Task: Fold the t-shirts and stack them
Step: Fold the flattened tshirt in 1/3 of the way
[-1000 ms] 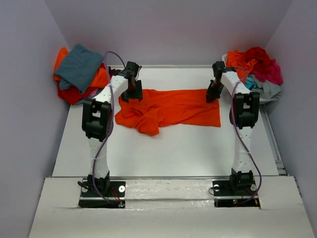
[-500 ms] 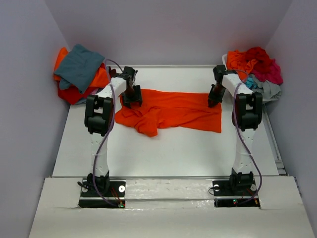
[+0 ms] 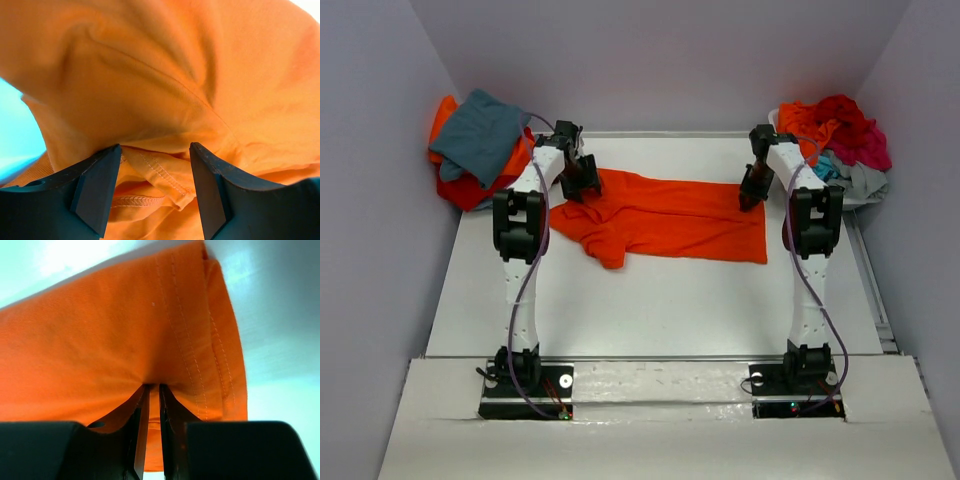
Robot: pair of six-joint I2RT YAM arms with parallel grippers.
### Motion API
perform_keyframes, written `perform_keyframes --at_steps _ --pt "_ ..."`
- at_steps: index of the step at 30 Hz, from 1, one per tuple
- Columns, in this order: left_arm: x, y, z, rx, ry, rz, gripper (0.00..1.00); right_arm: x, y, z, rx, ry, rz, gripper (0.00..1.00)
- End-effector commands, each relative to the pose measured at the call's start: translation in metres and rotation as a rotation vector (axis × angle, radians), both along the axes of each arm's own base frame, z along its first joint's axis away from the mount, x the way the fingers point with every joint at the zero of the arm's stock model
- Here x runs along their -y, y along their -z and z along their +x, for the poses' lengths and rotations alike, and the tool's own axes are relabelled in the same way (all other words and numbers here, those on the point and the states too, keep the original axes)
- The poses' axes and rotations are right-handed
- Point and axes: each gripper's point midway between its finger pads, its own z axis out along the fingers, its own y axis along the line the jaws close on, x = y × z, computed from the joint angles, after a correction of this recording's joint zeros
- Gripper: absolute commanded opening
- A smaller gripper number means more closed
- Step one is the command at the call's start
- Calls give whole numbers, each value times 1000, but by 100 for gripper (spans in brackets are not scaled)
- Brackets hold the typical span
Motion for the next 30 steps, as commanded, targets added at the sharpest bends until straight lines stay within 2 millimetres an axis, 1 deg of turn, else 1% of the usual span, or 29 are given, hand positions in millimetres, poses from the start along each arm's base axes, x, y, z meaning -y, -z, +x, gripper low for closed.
perform_keyframes --at_steps 1,2,3,4,7,8,11,13,14,16,17,18,19,20,21,22,23,24,25,26,27,28,29,30 --pt "3 13 23 15 11 -18 71 21 -7 28 61 53 -11 20" --pt "5 13 30 35 16 -27 71 25 -1 32 58 62 -6 20" --pt "1 16 33 37 2 -31 71 23 -4 39 79 59 6 20" --pt "3 16 37 46 6 -40 71 22 3 41 71 60 11 20" --pt "6 15 48 88 6 -56 73 22 8 49 93 46 9 20" --pt "8 12 54 116 6 -69 74 23 10 50 94 43 8 20" --pt "10 0 65 175 8 -78 74 23 11 56 118 28 7 21" --pt "9 -9 71 215 10 -75 75 22 5 61 141 23 12 21" --pt "7 -15 71 234 10 -64 76 27 2 64 152 31 11 21" --pt "7 -24 73 268 14 -62 77 27 -9 67 178 26 10 21" --pt "5 -29 76 292 10 -54 79 22 -17 70 198 16 36 22" --pt "5 -38 77 311 10 -54 79 22 -28 71 218 14 36 22" --pt "4 -42 76 317 8 -54 79 22 -35 72 233 14 36 22" --pt "4 -54 78 344 9 -52 79 22 -42 74 247 13 36 22" --pt "2 -62 78 363 6 -45 79 22 -57 74 273 10 40 23" --pt "6 -70 77 380 14 -39 79 21 -57 73 268 10 42 23" --pt "4 -80 80 410 12 -33 79 21 -74 73 299 8 45 23" --pt "5 -98 77 445 12 -17 80 20 -79 71 305 4 50 23" --pt "2 -107 78 463 3 -1 80 20 -95 70 335 2 51 23" --pt "7 -126 75 495 10 -3 80 19 -99 66 336 -1 55 23" --pt "5 -134 74 510 3 4 80 18 -95 64 325 -3 59 23" --pt "8 -143 72 525 8 6 80 15 -110 63 352 -9 75 24" --pt "10 -151 70 541 9 23 80 13 -115 60 357 -13 85 24" --pt "7 -165 68 563 -1 30 81 11 -124 55 363 -12 95 25"
